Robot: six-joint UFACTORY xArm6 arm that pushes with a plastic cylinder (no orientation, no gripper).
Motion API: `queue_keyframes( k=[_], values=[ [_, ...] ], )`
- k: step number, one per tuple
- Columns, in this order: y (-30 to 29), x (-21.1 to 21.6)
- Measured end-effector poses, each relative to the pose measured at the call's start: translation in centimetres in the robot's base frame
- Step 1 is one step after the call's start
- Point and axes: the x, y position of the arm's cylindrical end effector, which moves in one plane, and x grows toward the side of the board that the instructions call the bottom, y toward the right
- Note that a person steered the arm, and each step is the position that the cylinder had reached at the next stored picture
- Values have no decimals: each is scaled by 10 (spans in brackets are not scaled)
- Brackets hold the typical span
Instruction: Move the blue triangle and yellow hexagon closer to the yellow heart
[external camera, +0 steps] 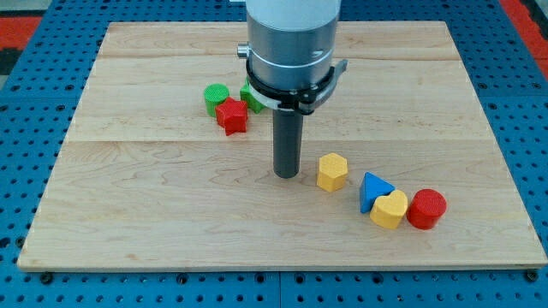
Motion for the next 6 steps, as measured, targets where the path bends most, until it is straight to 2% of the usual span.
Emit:
queue_keyframes(
  k=[1,2,4,5,6],
  values=[
    [54,8],
    [73,9],
    [73,9],
    [67,-29],
    [122,-24]
  ],
)
